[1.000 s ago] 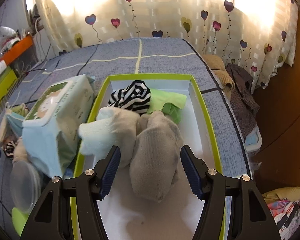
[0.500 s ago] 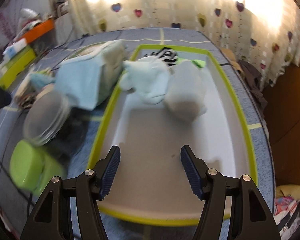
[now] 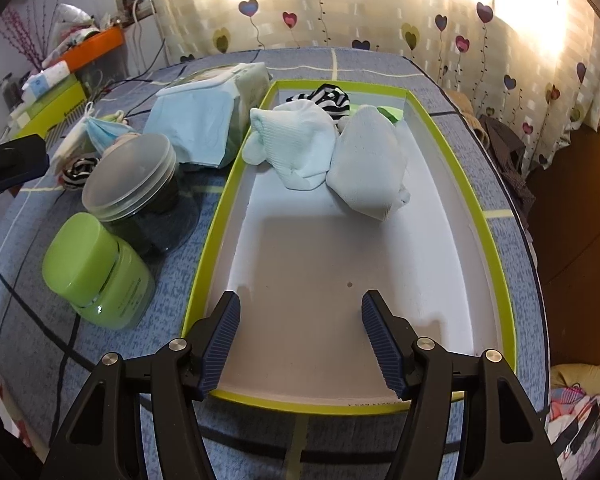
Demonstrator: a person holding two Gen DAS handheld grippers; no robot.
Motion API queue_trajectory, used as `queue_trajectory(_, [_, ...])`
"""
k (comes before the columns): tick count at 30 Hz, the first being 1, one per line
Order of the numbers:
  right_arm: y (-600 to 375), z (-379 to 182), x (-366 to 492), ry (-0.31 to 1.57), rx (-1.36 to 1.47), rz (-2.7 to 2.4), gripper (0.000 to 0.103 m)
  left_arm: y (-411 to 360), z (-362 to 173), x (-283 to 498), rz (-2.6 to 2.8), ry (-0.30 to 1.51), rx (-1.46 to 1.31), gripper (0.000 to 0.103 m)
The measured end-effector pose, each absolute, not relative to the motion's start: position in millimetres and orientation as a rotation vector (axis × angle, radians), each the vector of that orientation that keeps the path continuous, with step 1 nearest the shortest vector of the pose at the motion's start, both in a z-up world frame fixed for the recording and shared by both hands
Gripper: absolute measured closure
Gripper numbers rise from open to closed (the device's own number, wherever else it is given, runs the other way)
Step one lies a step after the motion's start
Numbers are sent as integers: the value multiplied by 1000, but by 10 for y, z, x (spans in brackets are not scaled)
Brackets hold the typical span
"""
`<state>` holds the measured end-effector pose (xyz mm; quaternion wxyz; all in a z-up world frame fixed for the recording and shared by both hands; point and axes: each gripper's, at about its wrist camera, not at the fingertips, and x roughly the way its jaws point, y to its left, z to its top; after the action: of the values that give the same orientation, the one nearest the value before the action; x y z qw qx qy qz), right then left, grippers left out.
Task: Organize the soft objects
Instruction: 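Lift both open grippers out of the tray and back away, then move both grippers toward the striped sock and red-striped white sock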
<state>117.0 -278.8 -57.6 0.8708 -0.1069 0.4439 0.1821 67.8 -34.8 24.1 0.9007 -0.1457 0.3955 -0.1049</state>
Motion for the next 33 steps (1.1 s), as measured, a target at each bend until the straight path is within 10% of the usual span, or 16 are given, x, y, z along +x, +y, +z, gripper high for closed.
queue_trajectory(33, [-2653, 172, 426, 806, -213, 405, 40, -88, 307, 168, -165, 770, -328, 60])
